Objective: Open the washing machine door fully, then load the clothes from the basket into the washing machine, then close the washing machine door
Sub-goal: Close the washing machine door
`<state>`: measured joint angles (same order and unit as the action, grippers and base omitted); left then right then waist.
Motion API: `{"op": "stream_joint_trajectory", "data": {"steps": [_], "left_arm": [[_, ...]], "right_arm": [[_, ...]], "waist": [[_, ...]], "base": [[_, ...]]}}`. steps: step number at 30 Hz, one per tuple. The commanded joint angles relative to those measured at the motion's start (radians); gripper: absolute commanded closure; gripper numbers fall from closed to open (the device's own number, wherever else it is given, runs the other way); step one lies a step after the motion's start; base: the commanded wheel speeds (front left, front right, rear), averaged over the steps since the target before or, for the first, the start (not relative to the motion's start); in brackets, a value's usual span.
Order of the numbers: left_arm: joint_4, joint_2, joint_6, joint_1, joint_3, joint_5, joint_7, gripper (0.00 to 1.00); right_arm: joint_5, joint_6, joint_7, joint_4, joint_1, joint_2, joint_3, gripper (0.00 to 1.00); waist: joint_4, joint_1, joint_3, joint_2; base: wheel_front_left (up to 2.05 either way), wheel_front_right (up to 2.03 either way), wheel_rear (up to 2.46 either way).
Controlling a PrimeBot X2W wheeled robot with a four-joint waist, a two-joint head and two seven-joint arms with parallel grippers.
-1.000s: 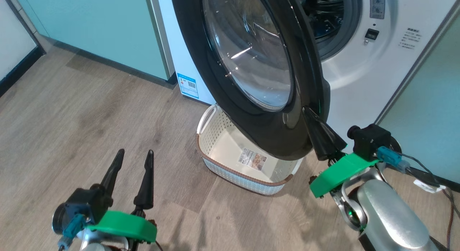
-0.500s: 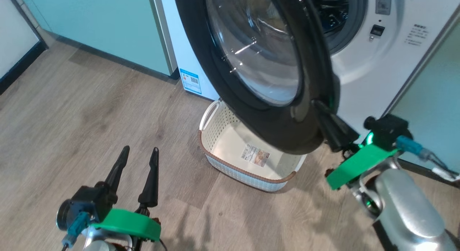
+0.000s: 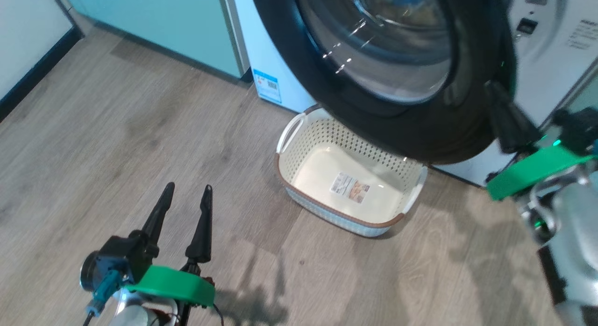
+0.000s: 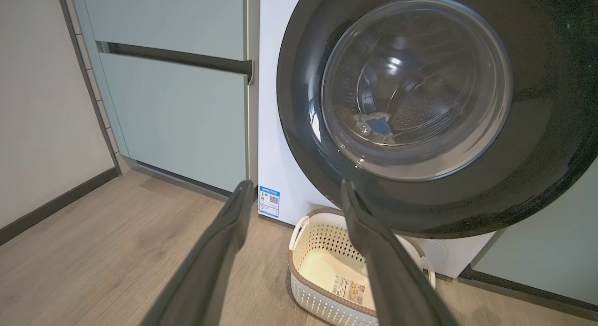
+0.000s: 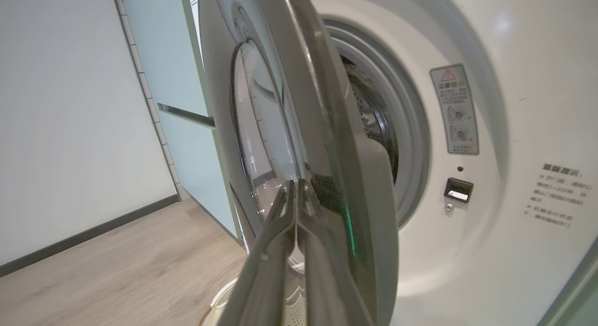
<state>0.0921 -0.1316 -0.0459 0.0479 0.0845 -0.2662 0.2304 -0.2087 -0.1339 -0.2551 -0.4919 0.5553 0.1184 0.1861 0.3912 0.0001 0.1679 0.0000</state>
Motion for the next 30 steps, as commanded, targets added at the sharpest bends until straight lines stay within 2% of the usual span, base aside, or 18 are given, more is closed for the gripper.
{"op": "stream_joint_trajectory", "data": {"steps": [1, 16, 22, 30], "left_arm": [[0.030, -0.005, 0.002, -0.049, -0.030, -0.004, 0.012, 0.00], [0.005, 0.035, 0.017, -0.110, -0.012, -0.012, 0.030, 0.00], [0.005, 0.049, 0.026, -0.133, -0.021, -0.007, 0.031, 0.00], [0.005, 0.063, 0.035, -0.139, -0.040, 0.008, 0.031, 0.00]], "right_arm": [[0.007, 0.003, -0.007, 0.023, 0.058, 0.008, -0.004, 1.00], [0.063, 0.003, -0.007, -0.115, 0.306, 0.099, -0.084, 1.00], [0.080, 0.003, -0.007, -0.142, 0.371, 0.098, -0.095, 1.00], [0.082, 0.003, -0.007, -0.131, 0.362, 0.082, -0.073, 1.00]], "waist": [[0.012, -0.0001, 0.015, 0.0000], [0.056, -0.0001, 0.139, 0.0000], [0.055, -0.0001, 0.165, 0.0000], [0.048, -0.0001, 0.170, 0.0000]], "base": [[0.00, 0.00, 0.00], [0.00, 0.00, 0.00], [0.00, 0.00, 0.00], [0.00, 0.00, 0.00]]}}
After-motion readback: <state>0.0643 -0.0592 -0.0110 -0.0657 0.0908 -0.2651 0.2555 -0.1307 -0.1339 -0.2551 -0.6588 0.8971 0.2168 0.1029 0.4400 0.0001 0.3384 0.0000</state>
